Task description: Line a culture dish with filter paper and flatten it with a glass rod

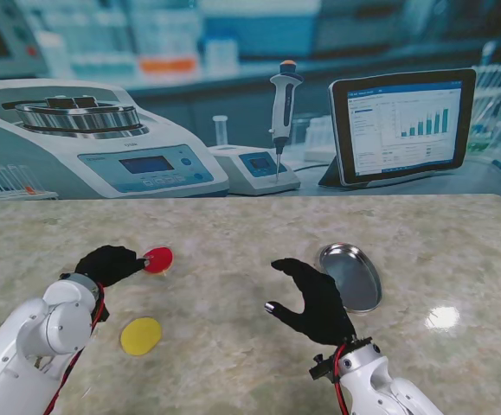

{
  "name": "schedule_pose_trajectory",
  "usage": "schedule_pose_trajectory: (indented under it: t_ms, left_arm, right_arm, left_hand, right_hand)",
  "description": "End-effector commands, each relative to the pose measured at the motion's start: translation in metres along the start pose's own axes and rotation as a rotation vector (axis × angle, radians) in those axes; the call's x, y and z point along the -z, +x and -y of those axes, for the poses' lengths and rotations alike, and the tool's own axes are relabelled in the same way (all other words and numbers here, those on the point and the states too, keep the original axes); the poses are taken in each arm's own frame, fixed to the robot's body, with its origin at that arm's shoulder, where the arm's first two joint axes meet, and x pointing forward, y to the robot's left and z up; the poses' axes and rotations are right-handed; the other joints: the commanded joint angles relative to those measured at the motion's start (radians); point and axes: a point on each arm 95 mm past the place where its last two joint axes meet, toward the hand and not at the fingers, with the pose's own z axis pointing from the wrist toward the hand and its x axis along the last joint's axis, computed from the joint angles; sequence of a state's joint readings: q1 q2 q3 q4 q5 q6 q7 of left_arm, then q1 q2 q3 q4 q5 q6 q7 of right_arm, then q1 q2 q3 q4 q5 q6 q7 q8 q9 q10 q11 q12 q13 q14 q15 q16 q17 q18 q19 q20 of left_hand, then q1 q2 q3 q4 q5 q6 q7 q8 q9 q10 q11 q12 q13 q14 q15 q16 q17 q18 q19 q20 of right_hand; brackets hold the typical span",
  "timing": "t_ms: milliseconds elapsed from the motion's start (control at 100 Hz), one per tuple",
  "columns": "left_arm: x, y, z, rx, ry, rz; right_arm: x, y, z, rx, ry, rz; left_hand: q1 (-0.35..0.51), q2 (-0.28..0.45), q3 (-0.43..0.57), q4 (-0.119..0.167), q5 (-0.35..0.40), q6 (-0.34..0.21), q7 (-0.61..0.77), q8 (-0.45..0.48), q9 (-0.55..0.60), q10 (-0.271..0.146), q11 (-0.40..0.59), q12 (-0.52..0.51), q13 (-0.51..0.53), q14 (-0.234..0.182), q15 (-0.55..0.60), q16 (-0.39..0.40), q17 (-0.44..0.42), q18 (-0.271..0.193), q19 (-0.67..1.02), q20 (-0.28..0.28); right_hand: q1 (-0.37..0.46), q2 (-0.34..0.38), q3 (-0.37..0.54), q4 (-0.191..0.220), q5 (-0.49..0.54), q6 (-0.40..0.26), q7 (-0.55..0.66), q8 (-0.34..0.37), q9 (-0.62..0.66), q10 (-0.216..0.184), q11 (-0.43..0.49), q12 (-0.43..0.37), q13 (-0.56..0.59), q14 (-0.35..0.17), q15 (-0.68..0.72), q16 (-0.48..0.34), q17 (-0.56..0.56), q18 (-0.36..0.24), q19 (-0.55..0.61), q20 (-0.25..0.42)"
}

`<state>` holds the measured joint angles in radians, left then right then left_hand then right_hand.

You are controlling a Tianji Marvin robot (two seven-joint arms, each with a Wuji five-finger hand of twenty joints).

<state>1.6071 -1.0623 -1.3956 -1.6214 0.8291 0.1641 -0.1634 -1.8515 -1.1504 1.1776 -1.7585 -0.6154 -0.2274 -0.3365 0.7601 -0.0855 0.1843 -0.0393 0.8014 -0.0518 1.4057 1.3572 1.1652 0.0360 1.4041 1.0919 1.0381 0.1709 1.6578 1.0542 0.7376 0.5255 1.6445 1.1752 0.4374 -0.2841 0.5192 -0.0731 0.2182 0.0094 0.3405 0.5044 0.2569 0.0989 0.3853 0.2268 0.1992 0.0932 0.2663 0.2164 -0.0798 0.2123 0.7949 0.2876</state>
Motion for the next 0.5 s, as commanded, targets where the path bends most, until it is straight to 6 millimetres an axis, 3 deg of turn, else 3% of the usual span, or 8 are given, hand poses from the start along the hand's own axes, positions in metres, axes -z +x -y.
schedule_pose_trajectory:
  t_ms: [0,490]
  left_arm:
    - [0.000,0.002,-0.002,-0.004,-0.015,-0.001]
    - [-0.006,0.002,-0.014,-0.033,-0.079,0.027]
  right_arm:
    - [0.001,0.003,0.002,-0.012,-0.004,0.002]
    - [0.001,0.003,0.002,-0.015,-0.003,0.005]
  left_hand:
    - [0.001,0.016,-0.006,0.015,0.026,0.087,0.051,0.023,0.045,-0.130,0.071,-0.003,0.043,-0.048,0.070,-0.009,0.016,0.043,0.097,-0.027]
    - [0.004,0.018,-0.012,0.016,0.026,0.086,0.050,0.024,0.047,-0.133,0.072,-0.004,0.043,-0.050,0.070,-0.008,0.017,0.040,0.098,-0.028]
  right_hand:
    - [0.000,0.029,-0.002,0.019,-0.019,0.009,0.005,-0.011,-0.009,-0.002,0.005,-0.001,-0.030,-0.034,-0.019,-0.016,-0.004,-0.029,0.015,-0.020]
    - [0.001,0.028,-0.002,0.019,-0.018,0.010,0.005,-0.011,-0.009,-0.002,0.005,-0.001,-0.031,-0.033,-0.019,-0.016,-0.004,-0.029,0.016,-0.021]
